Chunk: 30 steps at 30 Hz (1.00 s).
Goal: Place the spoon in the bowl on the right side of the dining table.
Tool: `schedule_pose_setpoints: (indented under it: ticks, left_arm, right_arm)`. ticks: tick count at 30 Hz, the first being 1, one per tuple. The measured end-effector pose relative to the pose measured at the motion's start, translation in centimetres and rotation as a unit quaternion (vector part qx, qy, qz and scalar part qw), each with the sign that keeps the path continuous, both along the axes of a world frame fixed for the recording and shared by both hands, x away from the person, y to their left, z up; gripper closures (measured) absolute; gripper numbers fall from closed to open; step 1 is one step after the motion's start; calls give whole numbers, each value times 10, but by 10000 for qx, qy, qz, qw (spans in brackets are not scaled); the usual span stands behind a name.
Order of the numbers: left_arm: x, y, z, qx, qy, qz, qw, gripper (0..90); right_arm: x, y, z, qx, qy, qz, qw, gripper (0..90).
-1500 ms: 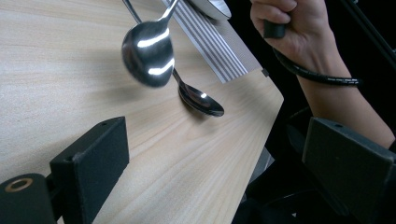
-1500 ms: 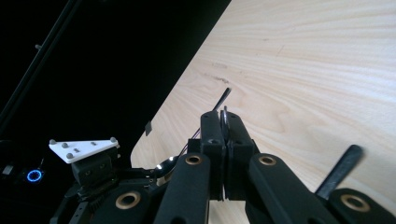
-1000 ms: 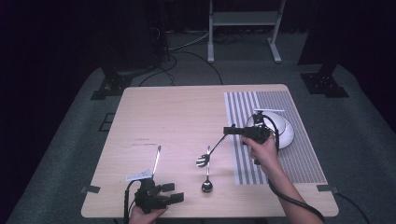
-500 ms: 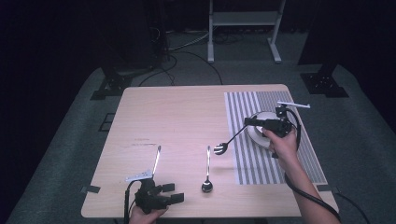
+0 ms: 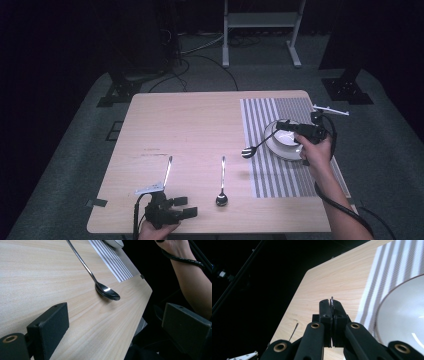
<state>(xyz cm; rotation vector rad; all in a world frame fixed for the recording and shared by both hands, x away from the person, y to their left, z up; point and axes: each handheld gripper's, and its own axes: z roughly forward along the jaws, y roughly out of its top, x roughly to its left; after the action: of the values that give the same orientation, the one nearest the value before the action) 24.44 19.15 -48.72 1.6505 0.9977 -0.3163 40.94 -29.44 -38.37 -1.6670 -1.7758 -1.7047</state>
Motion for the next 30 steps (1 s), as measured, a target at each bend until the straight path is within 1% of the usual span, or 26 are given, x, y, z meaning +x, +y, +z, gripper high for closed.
schedule_pose_setpoints:
  ticks: [12,23,30]
  left_arm:
    - [0,-2,0,0,1,-3,10000,57]
    - [0,-1,-1,12,-2,-9,10000,57]
    - [0,-1,-1,8,6,-8,10000,57]
  right_arm:
    - [0,-31,3,26,40,-486,9988,881]
    - [-3,-54,9,72,-8,-882,9961,880]
    - [-4,-65,12,58,1,-1075,9942,880]
